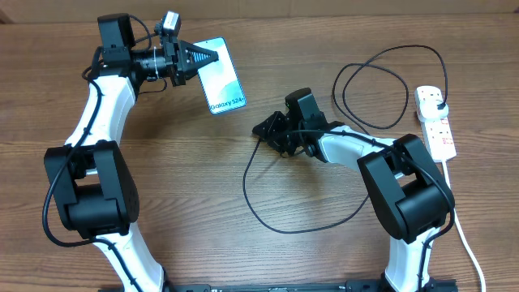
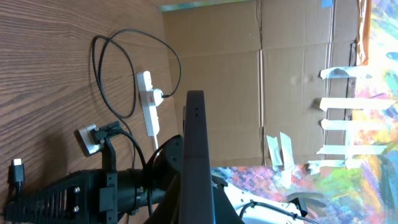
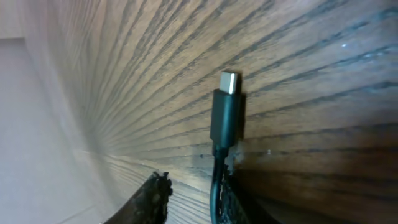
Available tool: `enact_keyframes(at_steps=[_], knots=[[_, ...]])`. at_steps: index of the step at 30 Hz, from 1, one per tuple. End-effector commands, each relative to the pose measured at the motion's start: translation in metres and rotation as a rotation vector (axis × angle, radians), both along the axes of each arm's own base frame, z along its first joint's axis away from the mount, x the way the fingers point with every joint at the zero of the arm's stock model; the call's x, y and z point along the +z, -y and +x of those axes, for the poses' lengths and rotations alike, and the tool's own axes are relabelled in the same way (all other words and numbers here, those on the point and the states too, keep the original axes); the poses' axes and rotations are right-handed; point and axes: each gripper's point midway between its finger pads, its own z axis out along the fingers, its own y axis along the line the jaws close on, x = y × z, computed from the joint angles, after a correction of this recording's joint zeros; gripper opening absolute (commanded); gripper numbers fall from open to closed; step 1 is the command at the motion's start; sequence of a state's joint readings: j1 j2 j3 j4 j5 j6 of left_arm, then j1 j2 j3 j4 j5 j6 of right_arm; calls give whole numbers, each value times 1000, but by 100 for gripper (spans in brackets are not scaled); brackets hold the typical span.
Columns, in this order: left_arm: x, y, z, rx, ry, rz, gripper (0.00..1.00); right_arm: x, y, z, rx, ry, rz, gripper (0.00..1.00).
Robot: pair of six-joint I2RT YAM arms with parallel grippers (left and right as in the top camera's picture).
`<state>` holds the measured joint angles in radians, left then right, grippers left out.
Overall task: Plug charger to phone and switch on socket
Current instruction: 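Grasp the black cable's USB-C end with the right gripper, then carry the USB-C plug left toward the phone's bottom port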
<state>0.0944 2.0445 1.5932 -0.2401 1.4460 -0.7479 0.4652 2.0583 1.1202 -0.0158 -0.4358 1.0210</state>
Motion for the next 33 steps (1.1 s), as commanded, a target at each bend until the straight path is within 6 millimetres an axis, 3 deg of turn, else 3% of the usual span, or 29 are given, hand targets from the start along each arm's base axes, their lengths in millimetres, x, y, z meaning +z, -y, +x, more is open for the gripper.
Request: enact_keyframes(at_steps=[1,4,6,10,17,23,33], knots=[[8,3,-2,-22,39,-8,4,-33,17,-3,-51,-44,-102,26],[8,3,-2,-22,39,-8,4,-33,17,-4,-44,-40,-103,19],[8,3,-3,-22,38,-8,4,-33,17,-4,-43,-44,-102,4],[6,3,-4,-22,10,-11,4,-30,17,-2,6,-7,-96,4],[3,3,-8,-26,-9,-13,4,-7,11,-4,165,40,61,4],[5,4,-14,-58,37,-29,4,54,24,0,285,196,141,4],[10,16,-27,-126,37,-77,4,133,43,-23,382,357,108,4]])
